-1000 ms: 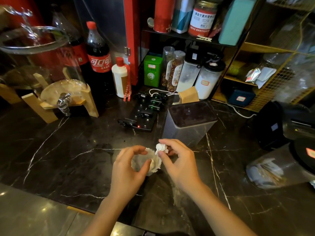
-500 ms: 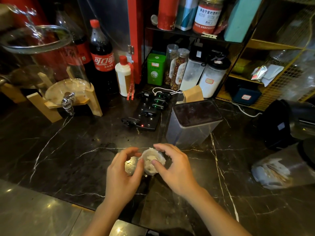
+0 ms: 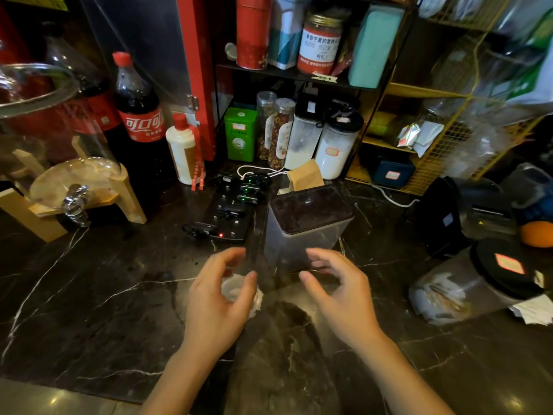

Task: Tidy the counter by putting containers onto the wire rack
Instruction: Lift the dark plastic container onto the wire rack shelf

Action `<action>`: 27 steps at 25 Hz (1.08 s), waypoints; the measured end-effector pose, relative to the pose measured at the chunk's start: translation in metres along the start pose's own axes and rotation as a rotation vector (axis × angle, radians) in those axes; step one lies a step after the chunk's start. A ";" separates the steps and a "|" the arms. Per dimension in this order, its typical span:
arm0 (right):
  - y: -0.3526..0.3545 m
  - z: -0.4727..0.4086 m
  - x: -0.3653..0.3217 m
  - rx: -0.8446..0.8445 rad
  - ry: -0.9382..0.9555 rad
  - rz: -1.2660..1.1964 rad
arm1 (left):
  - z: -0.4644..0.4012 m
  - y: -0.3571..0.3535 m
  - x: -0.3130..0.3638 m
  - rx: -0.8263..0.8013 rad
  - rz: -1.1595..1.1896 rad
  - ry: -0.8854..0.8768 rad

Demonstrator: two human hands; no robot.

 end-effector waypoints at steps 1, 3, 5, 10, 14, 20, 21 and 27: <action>0.011 -0.002 0.007 0.030 -0.017 -0.008 | -0.004 -0.006 0.004 -0.003 -0.005 -0.009; 0.032 -0.008 0.018 0.090 -0.038 -0.017 | -0.010 -0.017 0.008 -0.001 -0.002 -0.005; 0.048 -0.017 0.025 0.152 -0.046 -0.027 | -0.017 -0.026 0.011 0.011 0.014 0.013; 0.062 -0.052 0.040 0.152 -0.145 -0.121 | -0.028 -0.042 0.010 0.079 0.067 0.135; 0.050 -0.077 0.055 0.009 -0.255 -0.184 | -0.034 -0.058 0.011 0.061 0.095 0.245; 0.040 -0.077 0.064 -0.043 -0.273 -0.255 | -0.034 -0.076 0.014 0.069 0.144 0.300; 0.042 -0.077 0.066 -0.022 -0.270 -0.259 | -0.035 -0.078 0.015 0.083 0.156 0.298; 0.070 -0.074 0.076 0.090 -0.286 -0.266 | -0.044 -0.092 0.035 0.090 0.179 0.270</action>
Point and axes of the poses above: each hand's wrist, its own z-axis away from the middle knuckle, its own y-axis out of the back of the hand, x = y × z, the point moved 9 cm from there along -z, towards the middle knuckle, and after that the axes turned 14 degrees about z, right-handed, at the moved point
